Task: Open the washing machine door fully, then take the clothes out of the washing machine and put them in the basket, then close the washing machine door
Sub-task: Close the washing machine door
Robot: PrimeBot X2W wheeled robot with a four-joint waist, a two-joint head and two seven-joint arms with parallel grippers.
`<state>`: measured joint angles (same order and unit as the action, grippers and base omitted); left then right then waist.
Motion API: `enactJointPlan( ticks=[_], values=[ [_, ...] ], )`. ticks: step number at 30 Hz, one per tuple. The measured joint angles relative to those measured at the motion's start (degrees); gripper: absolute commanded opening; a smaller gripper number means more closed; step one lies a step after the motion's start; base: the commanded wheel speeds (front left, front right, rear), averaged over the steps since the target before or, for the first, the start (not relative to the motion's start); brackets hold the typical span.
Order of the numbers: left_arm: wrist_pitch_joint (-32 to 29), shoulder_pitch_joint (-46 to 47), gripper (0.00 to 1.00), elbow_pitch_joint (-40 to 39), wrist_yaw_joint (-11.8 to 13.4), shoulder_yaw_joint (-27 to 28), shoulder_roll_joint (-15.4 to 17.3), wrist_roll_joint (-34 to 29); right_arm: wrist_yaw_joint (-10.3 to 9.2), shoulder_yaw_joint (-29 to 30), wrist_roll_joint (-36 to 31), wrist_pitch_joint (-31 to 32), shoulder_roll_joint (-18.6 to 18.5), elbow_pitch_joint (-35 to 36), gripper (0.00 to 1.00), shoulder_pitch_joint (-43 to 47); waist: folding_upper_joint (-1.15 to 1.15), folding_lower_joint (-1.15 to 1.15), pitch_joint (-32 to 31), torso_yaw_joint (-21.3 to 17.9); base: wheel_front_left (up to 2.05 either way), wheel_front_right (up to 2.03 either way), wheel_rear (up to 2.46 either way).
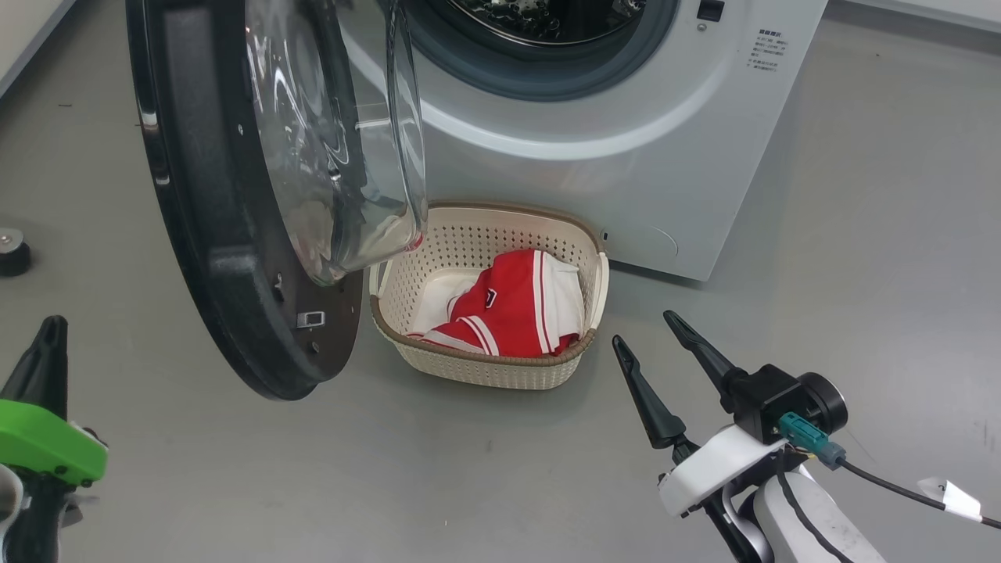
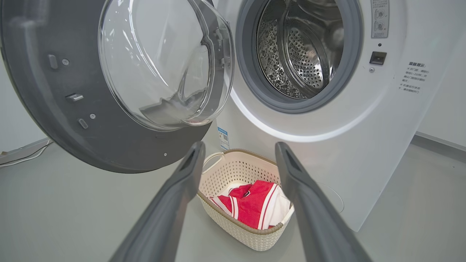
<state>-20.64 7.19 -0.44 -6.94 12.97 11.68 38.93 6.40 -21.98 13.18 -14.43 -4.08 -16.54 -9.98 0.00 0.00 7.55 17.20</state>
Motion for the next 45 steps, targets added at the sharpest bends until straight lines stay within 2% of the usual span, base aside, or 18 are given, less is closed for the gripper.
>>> enactJointPlan(
  ticks=[12,13,15,16,31,45],
  values=[
    [16.5,-4.8,0.0,2.7,0.0,-4.0,0.1,-4.5,0.0,0.0,0.0,0.0,0.1,0.2,1.0,0.8,0.0,0.0,-0.7,0.0,0.0,0.0,0.0],
    [17.6,-4.9,0.24,3.1,0.0,-4.0,0.1,-4.7,0.0,0.0,0.0,0.0,0.1,0.2,1.0,0.8,0.0,0.0,-0.7,0.0,0.0,0.0,0.0],
    [20.1,-5.0,0.64,3.5,0.0,-4.1,0.1,-5.2,0.0,0.0,0.0,0.0,0.1,0.2,1.0,0.8,0.0,0.0,-0.8,0.0,0.0,0.0,0.0],
    [21.3,-5.0,1.0,3.7,0.0,-4.1,0.1,-5.5,0.0,0.0,0.0,0.0,0.1,0.2,1.0,0.8,0.0,0.0,-0.8,0.0,0.0,0.0,0.0],
    [29.8,-6.3,1.0,9.2,0.0,-7.2,1.2,-6.7,0.01,0.0,0.0,0.0,0.3,0.4,1.0,1.2,0.0,0.0,-0.9,0.1,0.0,0.0,0.0],
    [33.3,-6.2,1.0,12.7,0.0,-9.2,2.2,-6.8,0.01,0.0,0.0,0.0,0.4,0.4,1.0,1.4,0.0,0.0,-1.2,0.2,0.0,0.0,0.0]
  ],
)
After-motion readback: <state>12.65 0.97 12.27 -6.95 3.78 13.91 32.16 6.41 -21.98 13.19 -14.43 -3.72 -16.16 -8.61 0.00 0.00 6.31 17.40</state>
